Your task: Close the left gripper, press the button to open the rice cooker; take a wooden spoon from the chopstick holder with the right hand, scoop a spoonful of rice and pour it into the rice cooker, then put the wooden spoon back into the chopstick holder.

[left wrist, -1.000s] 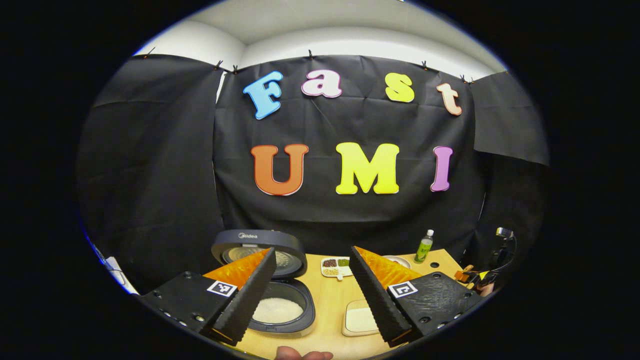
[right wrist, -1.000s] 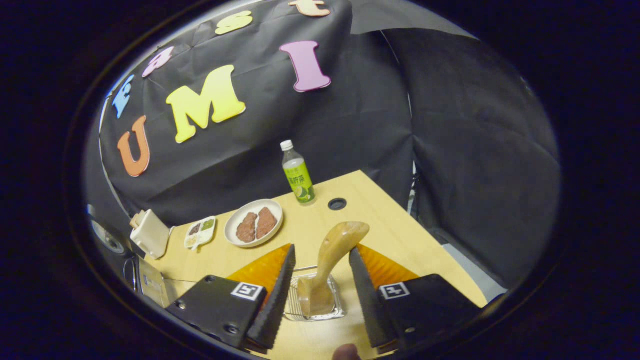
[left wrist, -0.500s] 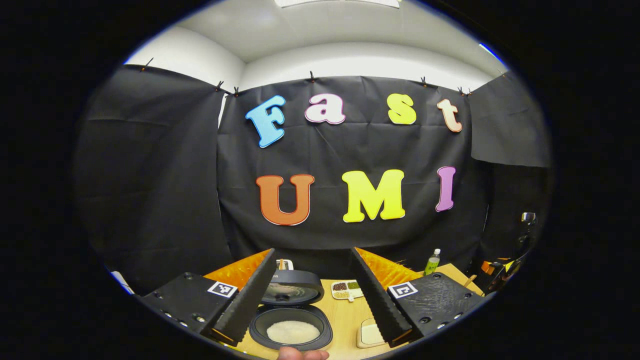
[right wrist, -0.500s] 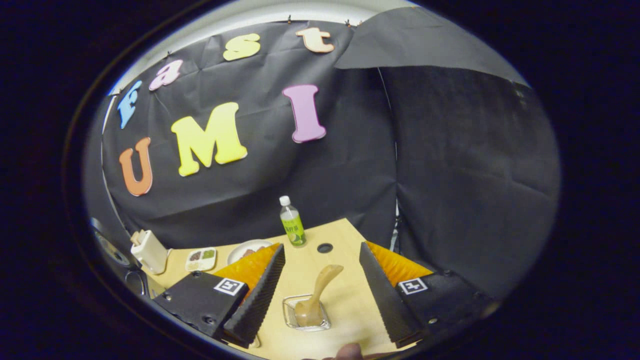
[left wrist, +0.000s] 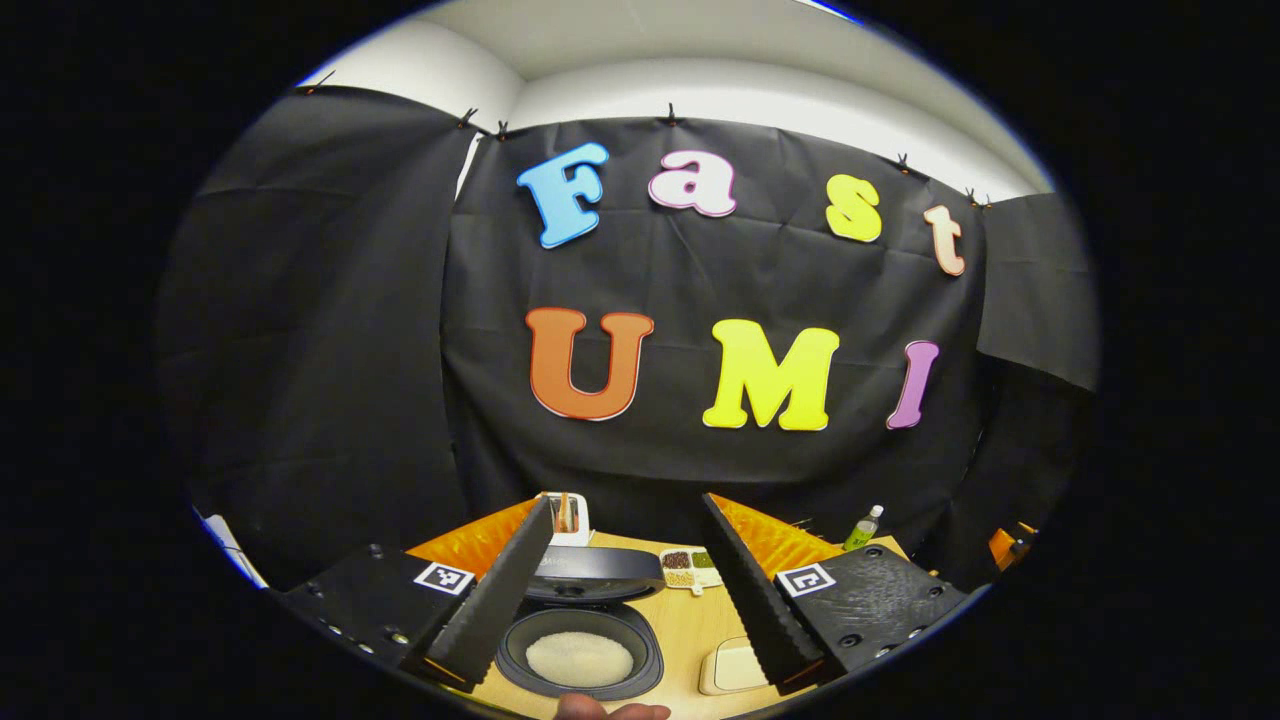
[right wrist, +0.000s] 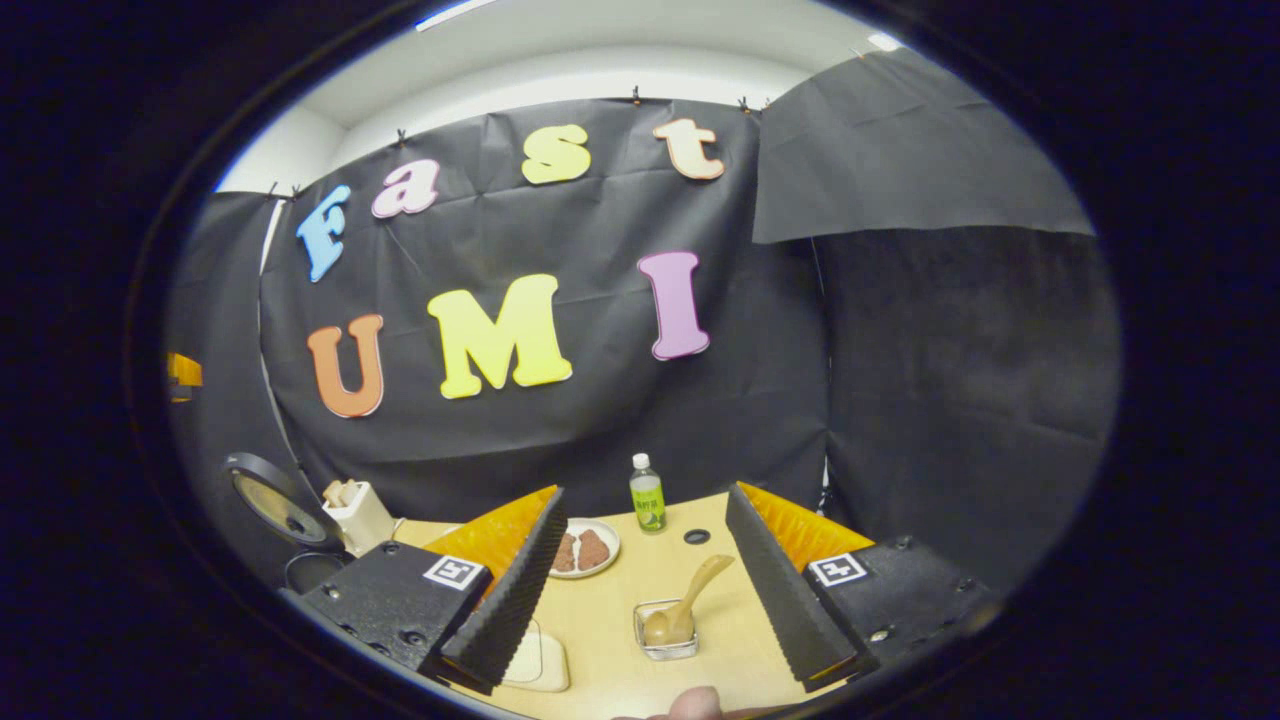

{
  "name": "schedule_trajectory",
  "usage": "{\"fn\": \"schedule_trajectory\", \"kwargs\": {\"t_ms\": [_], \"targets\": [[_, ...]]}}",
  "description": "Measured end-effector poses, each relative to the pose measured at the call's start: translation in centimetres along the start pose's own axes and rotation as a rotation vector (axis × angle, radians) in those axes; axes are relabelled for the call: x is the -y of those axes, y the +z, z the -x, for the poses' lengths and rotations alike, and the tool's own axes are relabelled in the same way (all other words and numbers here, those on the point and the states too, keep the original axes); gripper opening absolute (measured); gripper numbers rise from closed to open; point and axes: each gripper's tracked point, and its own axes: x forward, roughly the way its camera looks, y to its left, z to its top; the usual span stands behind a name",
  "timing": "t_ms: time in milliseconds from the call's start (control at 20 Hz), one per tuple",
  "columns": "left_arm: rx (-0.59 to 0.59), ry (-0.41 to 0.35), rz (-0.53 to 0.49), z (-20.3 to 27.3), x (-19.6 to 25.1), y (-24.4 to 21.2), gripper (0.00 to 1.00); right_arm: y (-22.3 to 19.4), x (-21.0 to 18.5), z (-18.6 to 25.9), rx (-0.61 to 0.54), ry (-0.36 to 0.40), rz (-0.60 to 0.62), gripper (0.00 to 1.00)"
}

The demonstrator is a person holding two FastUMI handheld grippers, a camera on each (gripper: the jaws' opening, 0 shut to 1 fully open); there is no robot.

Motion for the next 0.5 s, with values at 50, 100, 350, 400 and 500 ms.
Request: {"fn": "schedule_trajectory", "kwargs": {"t_ms": [50, 100, 350, 400, 500], "targets": [[-0.019, 0.0, 0.006, -0.8, -0.4, -0.3, 0.95, 0.2, -0.3, 0.8, 0.007, 0.003, 0.004, 0.99], [-0.035, -0.001, 0.008, -1.5, -0.5, -0.6, 0.95, 0.5, -0.5, 1.5, 0.013, 0.006, 0.007, 1.0], [-0.126, 0.007, 0.015, -5.9, -1.8, -2.6, 0.95, 1.3, 0.0, 4.5, 0.038, -0.018, 0.048, 0.99], [-0.139, 0.011, 0.013, -7.0, -2.2, -3.1, 0.95, 1.3, 0.2, 5.0, 0.04, -0.028, 0.054, 1.0], [-0.189, 0.018, 0.02, -8.8, -3.0, -4.5, 0.95, 1.2, 0.8, 5.9, 0.037, -0.05, 0.057, 1.0]]}}
